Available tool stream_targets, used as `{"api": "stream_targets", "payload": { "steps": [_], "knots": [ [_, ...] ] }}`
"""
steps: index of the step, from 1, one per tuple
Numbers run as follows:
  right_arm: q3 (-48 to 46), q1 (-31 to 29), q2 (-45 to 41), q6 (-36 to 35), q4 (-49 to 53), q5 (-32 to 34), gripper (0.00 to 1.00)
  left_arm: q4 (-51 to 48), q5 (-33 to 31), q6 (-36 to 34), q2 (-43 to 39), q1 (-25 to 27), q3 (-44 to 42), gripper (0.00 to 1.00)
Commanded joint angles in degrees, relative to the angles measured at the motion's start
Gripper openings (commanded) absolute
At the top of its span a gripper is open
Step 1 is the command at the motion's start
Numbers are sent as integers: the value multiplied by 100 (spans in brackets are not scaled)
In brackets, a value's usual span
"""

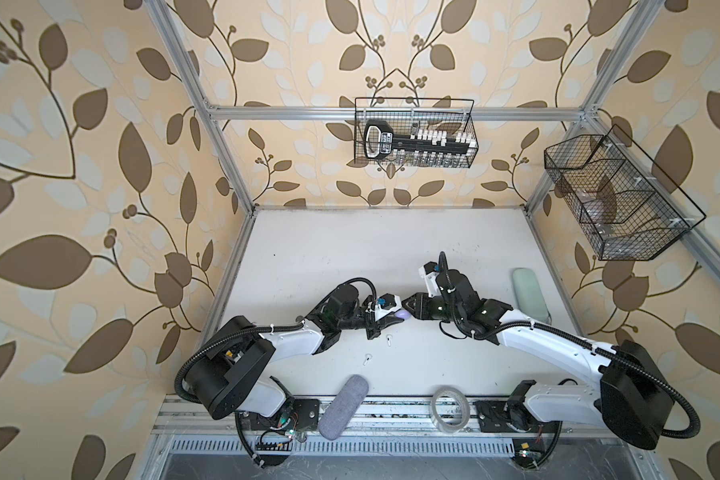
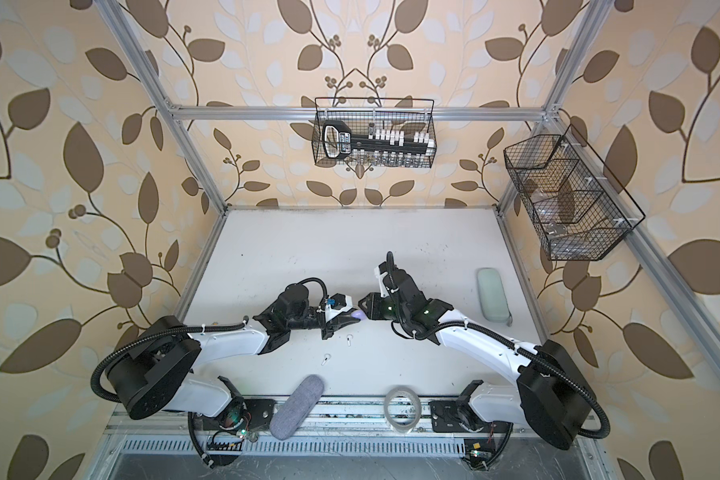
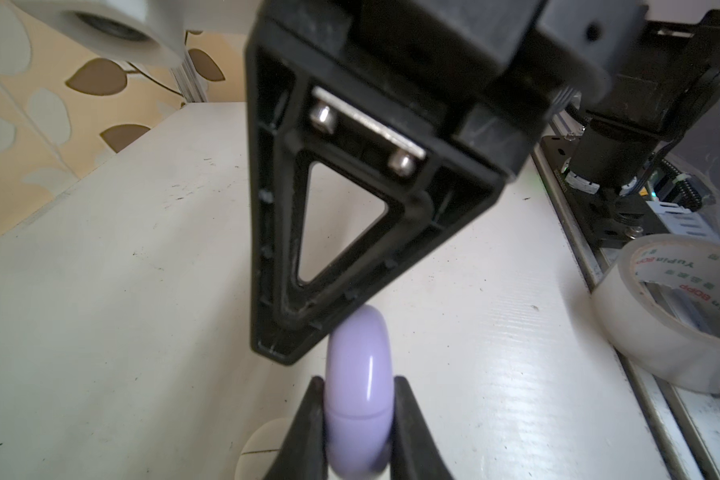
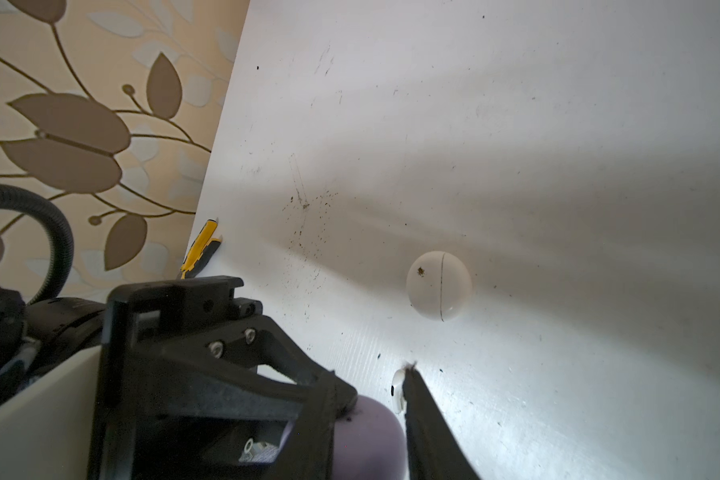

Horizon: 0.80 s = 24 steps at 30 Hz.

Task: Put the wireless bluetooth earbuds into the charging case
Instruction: 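Draw the right gripper back from the closed case held by the left gripper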

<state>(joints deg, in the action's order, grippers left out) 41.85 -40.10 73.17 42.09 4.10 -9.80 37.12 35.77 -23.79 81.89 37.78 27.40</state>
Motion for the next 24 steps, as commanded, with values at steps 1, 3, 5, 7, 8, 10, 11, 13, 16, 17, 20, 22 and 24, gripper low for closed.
{"api": "stream_targets", "payload": {
  "steps": [1,3,5,7,8,10,11,13,16,17,20,22,24],
  "knots": [
    [-175,-110,76,78,26,-12,29,310,-113,128,-48,-112,226,0],
    [-218,-151,84,99,-34,-13,29,304,-121,146,-50,-133,239,0],
    [-245,-172,79,122,-58,10,29,304,-123,164,-50,-144,248,0],
    [-264,-168,37,115,-54,34,29,297,-115,182,-45,-148,252,0],
    [-256,-152,-1,98,-23,55,29,287,-107,191,-41,-143,265,0],
    [-247,-90,-101,47,47,92,29,260,-105,199,-50,-144,283,0],
    [-237,-52,-171,17,120,125,30,257,-113,212,-58,-144,284,0],
    [-221,42,-324,-77,248,187,32,226,-171,277,-76,-149,327,0],
    [-237,155,-536,-202,451,365,38,147,-219,335,-94,-171,395,0],
    [-246,168,-598,-234,496,422,40,114,-226,331,-102,-173,407,0],
    [-280,192,-766,-321,581,581,46,52,-263,315,-94,-183,442,0],
    [-282,196,-831,-365,648,675,47,3,-277,314,-102,-185,460,0],
    [-291,209,-873,-402,713,740,48,-26,-272,322,-103,-187,479,0]
  ]
}}
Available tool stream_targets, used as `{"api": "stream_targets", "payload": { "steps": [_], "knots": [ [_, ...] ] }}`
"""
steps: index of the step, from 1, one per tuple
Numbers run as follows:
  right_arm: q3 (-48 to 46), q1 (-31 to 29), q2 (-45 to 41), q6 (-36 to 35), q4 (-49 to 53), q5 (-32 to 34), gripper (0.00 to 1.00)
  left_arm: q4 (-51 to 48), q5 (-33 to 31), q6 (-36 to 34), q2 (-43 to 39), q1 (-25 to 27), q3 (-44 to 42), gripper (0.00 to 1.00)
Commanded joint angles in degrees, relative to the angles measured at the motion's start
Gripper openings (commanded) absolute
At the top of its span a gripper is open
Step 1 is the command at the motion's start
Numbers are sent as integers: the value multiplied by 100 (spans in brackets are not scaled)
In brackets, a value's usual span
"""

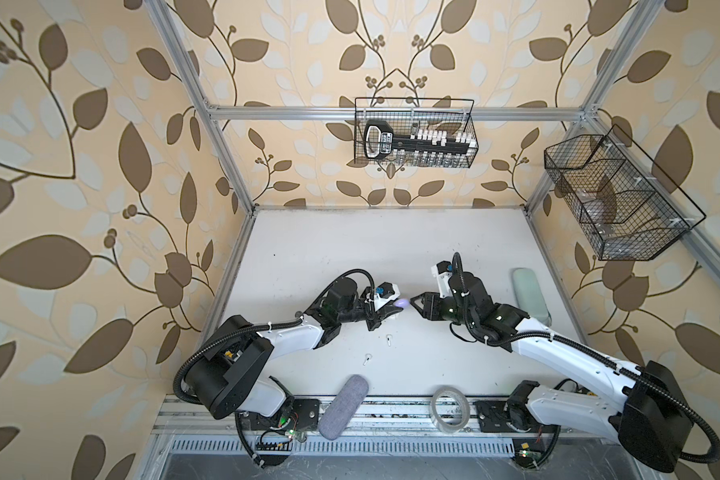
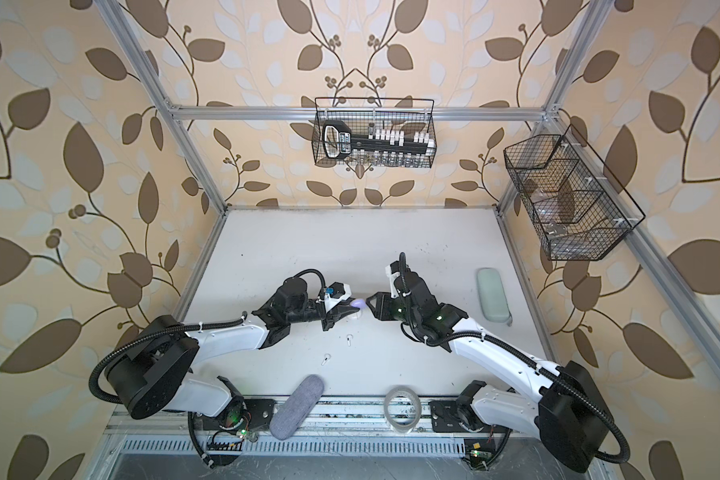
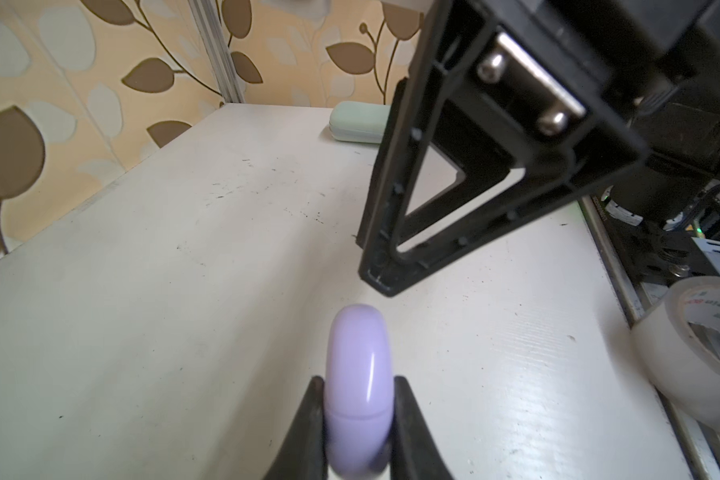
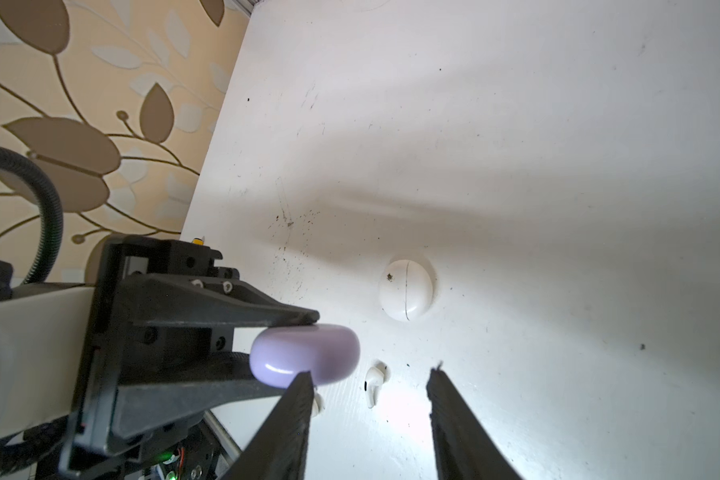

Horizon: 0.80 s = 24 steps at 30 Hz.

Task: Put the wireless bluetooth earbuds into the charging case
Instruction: 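Draw the right gripper back from the closed case held by the left gripper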

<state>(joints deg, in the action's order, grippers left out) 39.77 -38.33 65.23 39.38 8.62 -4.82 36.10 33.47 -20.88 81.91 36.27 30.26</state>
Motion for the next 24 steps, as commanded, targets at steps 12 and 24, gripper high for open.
{"api": "stream_targets", "payload": {
  "steps": [12,24],
  "knots": [
    [-197,171,-464,-384,663,706,64,-130,-43,6,-61,-34,323,0],
    [-596,203,-1046,-802,1045,1411,88,-330,-305,202,9,-40,522,0]
  ]
}}
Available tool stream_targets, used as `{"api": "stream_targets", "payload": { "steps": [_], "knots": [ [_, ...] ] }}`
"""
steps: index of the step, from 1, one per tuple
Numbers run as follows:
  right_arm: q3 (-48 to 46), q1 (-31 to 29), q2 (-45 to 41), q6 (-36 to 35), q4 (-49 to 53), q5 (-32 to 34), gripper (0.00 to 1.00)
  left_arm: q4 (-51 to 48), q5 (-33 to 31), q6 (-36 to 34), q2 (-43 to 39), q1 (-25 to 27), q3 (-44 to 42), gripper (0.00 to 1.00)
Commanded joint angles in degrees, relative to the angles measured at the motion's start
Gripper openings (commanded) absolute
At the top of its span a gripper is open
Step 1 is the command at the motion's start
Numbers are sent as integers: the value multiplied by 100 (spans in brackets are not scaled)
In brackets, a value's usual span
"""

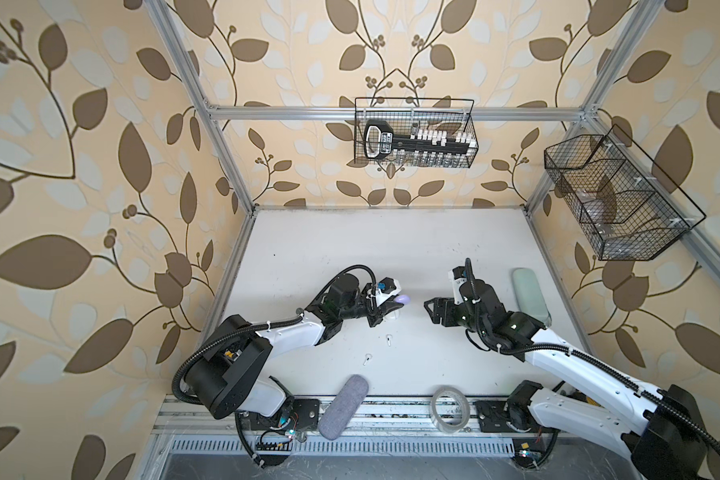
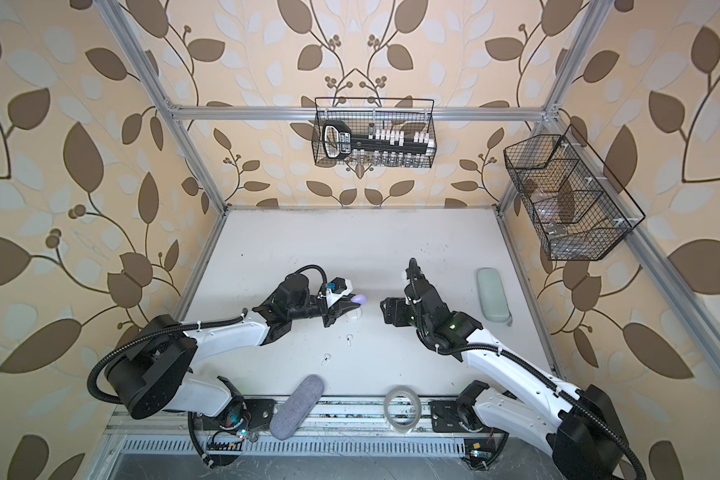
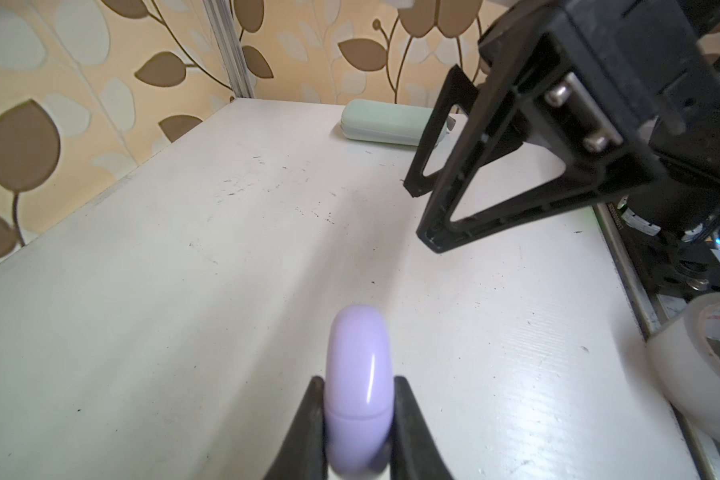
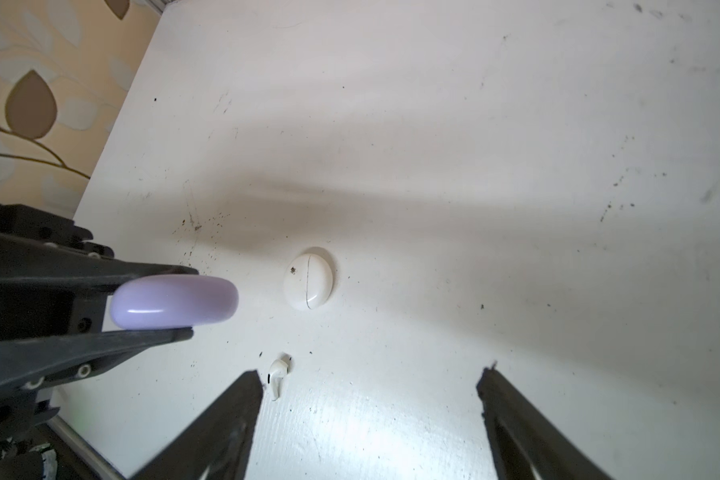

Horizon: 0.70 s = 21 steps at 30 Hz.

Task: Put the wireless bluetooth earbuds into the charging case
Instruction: 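Draw the right gripper back from the closed case held by the left gripper, then carry the closed lavender case farther from the robot with the left gripper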

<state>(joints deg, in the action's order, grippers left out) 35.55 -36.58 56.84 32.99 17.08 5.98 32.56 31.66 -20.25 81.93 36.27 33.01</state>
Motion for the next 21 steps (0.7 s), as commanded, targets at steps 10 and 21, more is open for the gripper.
{"api": "stream_targets", "payload": {
  "steps": [10,21],
  "knots": [
    [-766,21,-1175,-384,372,759,96,-419,-171,163,241,-37,572,0],
    [-1220,-61,-2412,-557,415,864,98,-1588,-163,366,688,-33,1578,0]
  ]
}}
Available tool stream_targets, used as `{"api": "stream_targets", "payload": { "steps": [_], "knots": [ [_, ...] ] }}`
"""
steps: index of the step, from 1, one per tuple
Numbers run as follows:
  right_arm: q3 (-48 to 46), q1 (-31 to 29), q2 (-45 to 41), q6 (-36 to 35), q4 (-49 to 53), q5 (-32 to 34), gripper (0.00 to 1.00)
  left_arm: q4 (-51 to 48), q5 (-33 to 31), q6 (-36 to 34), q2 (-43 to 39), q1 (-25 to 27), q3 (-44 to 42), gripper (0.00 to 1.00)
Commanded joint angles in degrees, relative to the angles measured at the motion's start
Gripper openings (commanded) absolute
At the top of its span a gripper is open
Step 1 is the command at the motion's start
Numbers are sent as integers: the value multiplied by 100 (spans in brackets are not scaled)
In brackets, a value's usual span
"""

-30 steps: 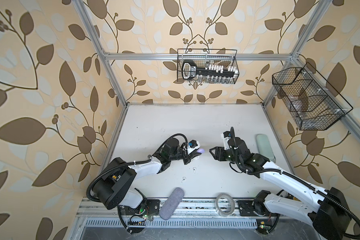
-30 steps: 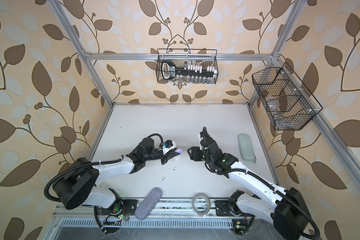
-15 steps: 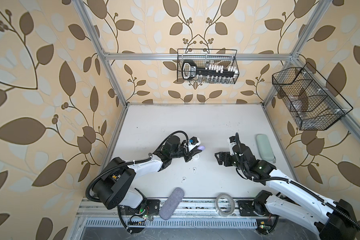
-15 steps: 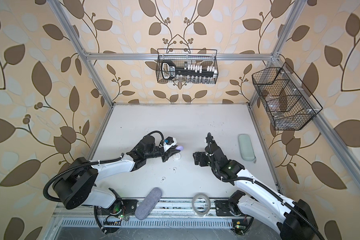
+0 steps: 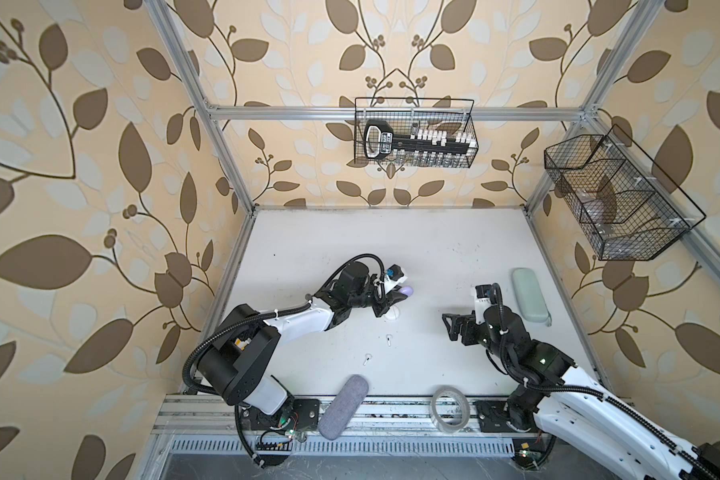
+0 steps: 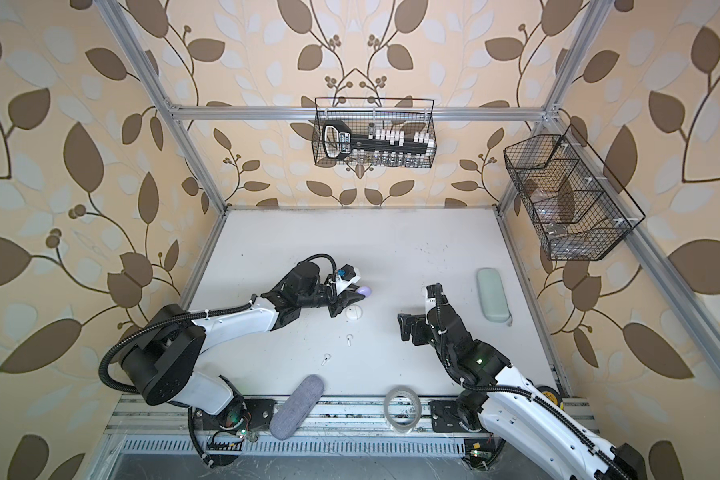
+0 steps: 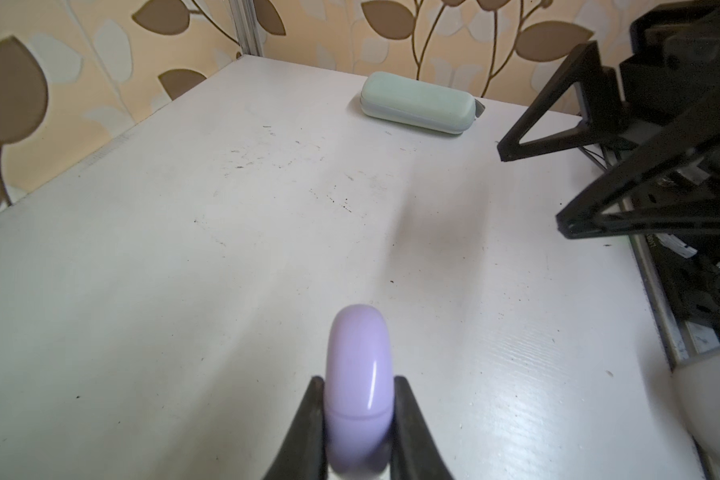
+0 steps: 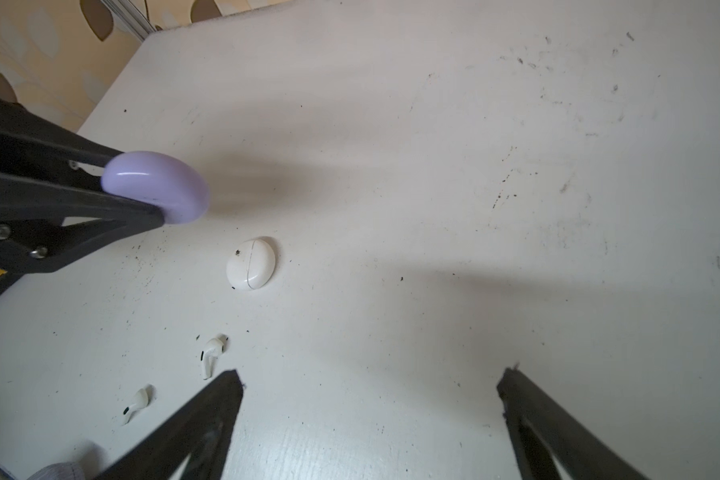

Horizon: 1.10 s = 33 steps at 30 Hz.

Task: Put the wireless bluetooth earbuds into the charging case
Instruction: 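Carry the closed lavender case farther from the robot with the left gripper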

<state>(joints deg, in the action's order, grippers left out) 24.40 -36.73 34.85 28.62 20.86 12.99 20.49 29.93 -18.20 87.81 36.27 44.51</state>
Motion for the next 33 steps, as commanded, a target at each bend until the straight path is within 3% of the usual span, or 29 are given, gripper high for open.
{"api": "stream_targets", "payload": {
  "steps": [1,10,21,33],
  "knots": [
    [-133,-71,-256,-116,16,196,99,-541,4,227,170,-34,591,0],
    [-168,-405,-251,-103,-47,472,99,-1129,-22,1033,890,-37,1568,0],
    [-225,-922,-554,55,67,1274,98,-1738,-11,1909,1792,-34,2666,0],
    [-389,-1047,-664,-111,-316,1272,98,-2089,275,3028,2866,-67,3817,0]
  ]
}}
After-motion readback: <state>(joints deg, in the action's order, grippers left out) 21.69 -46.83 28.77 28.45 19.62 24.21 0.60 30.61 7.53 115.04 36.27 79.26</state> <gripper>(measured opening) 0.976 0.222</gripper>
